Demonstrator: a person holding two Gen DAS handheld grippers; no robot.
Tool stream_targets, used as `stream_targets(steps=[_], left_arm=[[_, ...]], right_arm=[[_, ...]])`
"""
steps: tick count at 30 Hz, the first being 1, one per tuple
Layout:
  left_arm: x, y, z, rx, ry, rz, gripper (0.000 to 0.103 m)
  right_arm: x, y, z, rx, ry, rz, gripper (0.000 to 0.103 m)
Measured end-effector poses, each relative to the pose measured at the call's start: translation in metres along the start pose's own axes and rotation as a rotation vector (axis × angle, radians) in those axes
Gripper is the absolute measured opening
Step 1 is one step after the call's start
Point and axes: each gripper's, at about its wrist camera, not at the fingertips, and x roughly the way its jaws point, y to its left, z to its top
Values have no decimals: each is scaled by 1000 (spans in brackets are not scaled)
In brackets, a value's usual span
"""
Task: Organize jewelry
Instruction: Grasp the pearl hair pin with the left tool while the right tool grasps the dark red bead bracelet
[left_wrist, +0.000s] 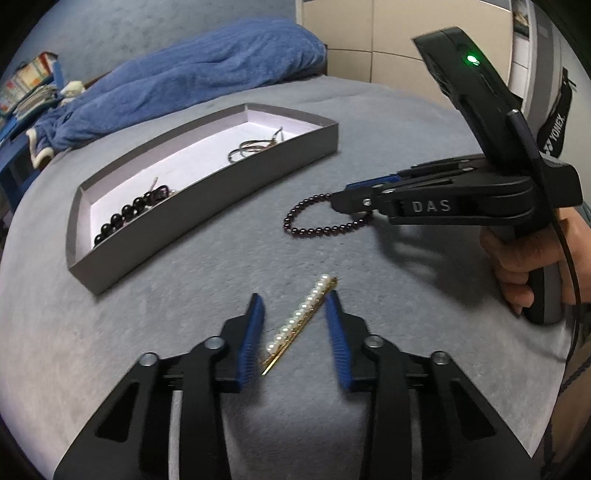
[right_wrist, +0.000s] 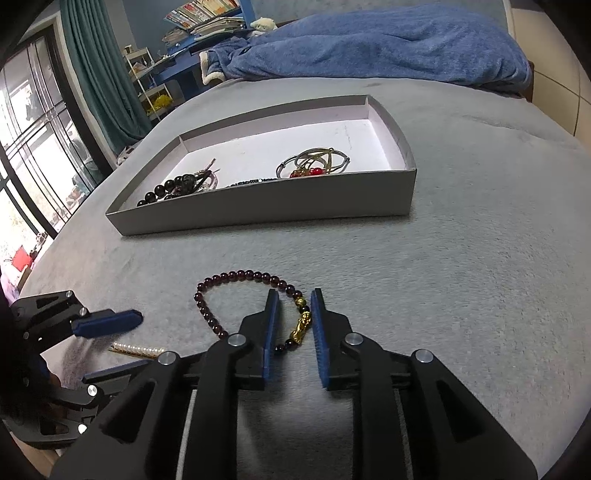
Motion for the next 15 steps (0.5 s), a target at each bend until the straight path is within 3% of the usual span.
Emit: stream_targets(steps=[9, 15], left_arm=[[-2, 6, -1, -35, -13, 2, 9], [-5, 13, -1, -66, -28, -7, 8]], right_arm=[[1, 1, 0, -10, 9, -4, 20], [-3, 2, 0, -18, -6, 26, 9]])
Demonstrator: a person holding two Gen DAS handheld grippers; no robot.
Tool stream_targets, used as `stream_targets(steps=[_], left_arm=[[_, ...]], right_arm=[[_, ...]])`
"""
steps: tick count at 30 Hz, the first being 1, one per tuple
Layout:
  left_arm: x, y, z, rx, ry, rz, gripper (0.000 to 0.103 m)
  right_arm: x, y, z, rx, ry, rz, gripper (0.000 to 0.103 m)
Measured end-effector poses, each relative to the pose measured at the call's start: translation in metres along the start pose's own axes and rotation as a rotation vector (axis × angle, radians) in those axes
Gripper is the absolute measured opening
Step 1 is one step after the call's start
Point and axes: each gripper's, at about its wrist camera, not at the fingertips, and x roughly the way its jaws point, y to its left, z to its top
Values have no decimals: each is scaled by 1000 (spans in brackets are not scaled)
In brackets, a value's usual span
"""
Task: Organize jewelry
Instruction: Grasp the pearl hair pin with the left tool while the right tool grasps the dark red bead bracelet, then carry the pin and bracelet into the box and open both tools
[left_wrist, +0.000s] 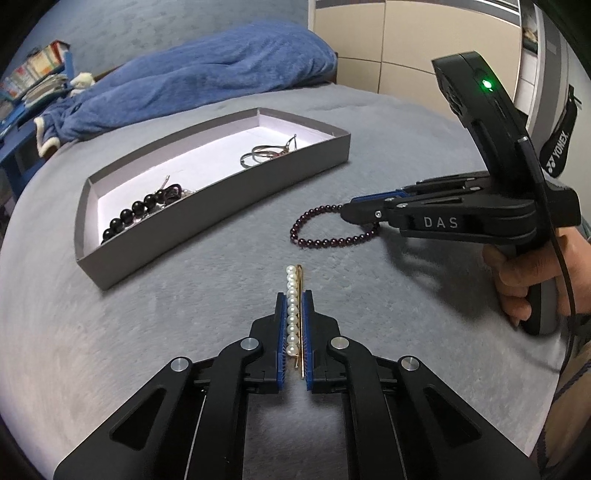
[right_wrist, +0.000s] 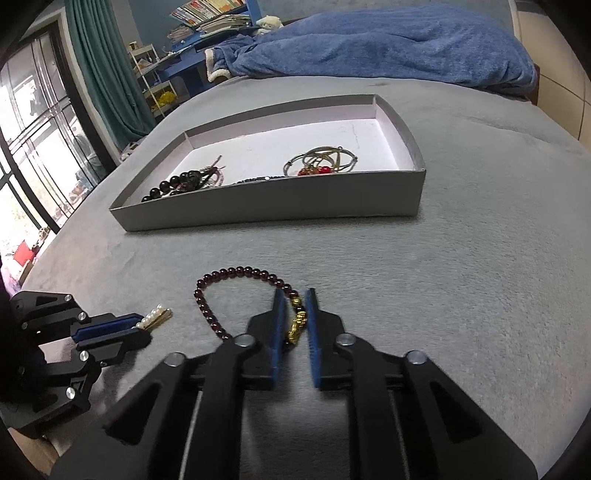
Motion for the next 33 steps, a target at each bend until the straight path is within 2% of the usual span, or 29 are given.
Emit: stream_targets(steps=[6, 11, 22, 33], left_arm=[[-11, 21, 4, -100, -43, -34, 8], [-19, 37, 11, -166, -79, -30, 8], [-27, 60, 42, -197, -125, 35, 8], [-25, 92, 66, -247, -155, 90, 8]], right_arm=[[-17, 3, 4, -12, -83, 44, 7], [-24, 10, 13, -34, -123, 67, 7], [-41, 34, 48, -110, -194, 119, 6], [-43, 50, 89, -169, -234, 128, 6]])
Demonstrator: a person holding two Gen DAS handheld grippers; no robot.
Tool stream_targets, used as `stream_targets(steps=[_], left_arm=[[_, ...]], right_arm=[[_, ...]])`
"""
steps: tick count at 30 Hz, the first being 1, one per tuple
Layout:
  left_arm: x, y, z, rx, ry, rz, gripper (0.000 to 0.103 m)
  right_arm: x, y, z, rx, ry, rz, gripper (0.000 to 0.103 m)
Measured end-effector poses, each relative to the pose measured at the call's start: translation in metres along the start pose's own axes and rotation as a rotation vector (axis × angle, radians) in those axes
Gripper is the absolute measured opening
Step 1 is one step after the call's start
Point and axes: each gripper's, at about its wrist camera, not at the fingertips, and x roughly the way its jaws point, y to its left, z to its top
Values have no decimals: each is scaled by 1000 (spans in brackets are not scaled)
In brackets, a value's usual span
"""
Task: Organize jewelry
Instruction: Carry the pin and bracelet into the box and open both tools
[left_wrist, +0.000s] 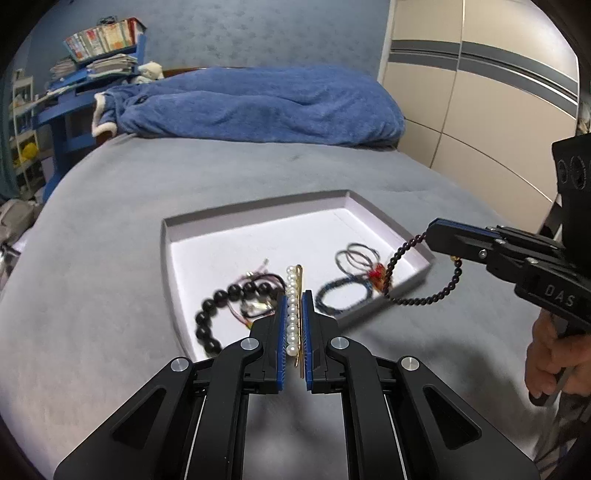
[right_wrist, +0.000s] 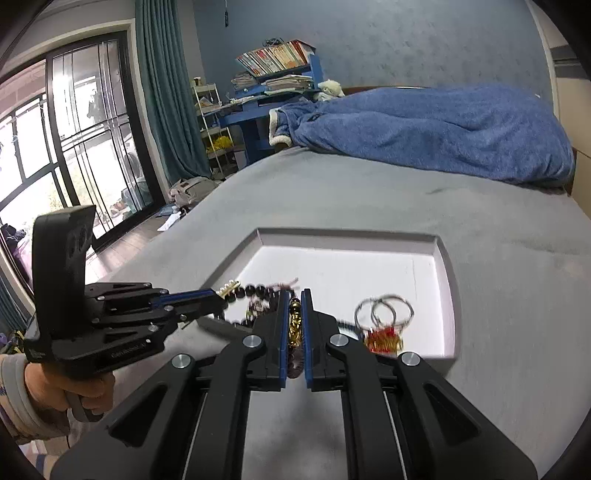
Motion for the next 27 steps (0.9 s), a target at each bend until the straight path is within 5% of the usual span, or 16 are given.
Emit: stream_targets(steps=[14, 27], left_arm=[[45, 20, 17, -51, 51, 38, 8], [64, 28, -2, -65, 98, 38, 14]], right_arm=[[64, 9, 11, 6, 99, 80, 6], [89, -28, -19, 52, 178, -54, 7]])
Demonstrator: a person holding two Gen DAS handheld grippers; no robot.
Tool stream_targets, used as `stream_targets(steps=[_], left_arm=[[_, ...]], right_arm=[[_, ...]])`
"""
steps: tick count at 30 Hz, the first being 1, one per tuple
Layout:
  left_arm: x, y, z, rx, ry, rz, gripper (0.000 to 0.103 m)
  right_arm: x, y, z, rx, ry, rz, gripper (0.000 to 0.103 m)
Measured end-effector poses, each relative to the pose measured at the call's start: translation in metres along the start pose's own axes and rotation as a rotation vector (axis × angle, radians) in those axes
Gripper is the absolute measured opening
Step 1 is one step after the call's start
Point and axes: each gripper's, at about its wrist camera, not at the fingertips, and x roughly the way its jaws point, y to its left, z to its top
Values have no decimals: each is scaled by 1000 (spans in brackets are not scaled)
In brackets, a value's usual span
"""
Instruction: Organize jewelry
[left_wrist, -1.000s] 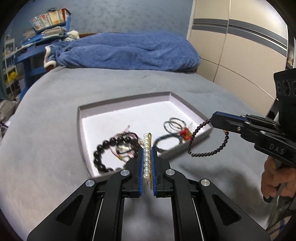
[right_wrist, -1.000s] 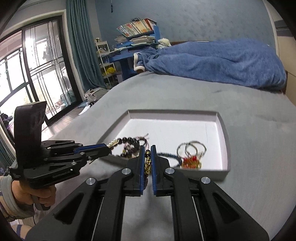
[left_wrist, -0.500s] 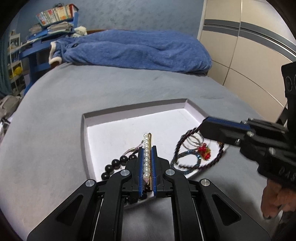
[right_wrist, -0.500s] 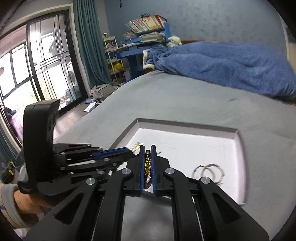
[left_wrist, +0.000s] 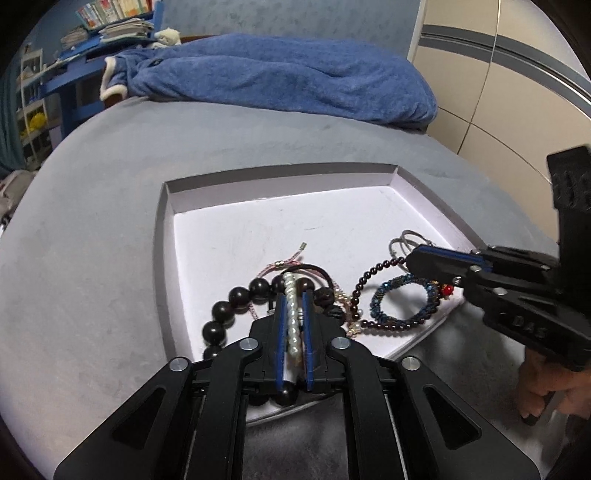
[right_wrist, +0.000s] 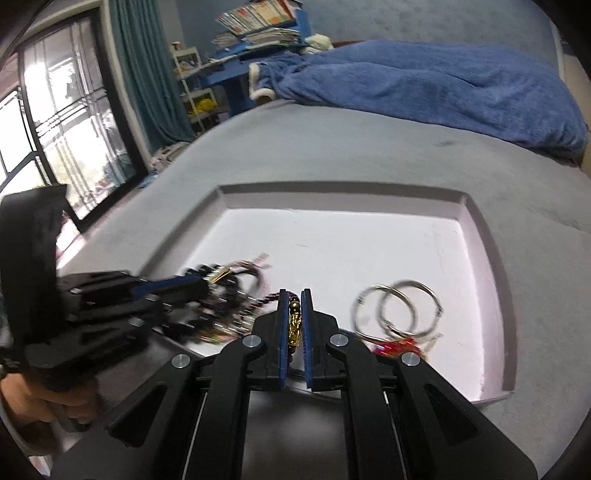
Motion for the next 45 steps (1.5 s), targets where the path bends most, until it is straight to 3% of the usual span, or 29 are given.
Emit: stream_targets(steps=[3, 5, 8, 13, 26, 31, 37, 45], left_arm=[[-6, -3, -2, 16, -25, 4, 37], [-10, -5, -3, 22, -45, 9, 54], [-18, -8, -7, 26, -71, 14, 65], [-32, -11, -11, 23, -105, 15, 76], [-77, -18, -45, -45, -225, 22, 93], [-91, -24, -55, -44, -299, 64, 96], [-97, -31, -64, -26, -344, 143, 98], [-97, -30, -67, -22, -341, 118, 98]], right_arm=[[-3, -7, -6, 7, -8, -12, 11], [-8, -11, -7, 7, -35, -17, 25], [-20, -10, -11, -8, -76, -22, 37], [-35, -5, -15, -45, -111, -47, 49], [-81, -4, -49, -15, -248, -67, 87], [-89, 2, -59, -18, -267, -76, 96], [-88, 6, -66, -33, -279, -121, 97], [-88, 10, -71, -53, -292, -130, 97]])
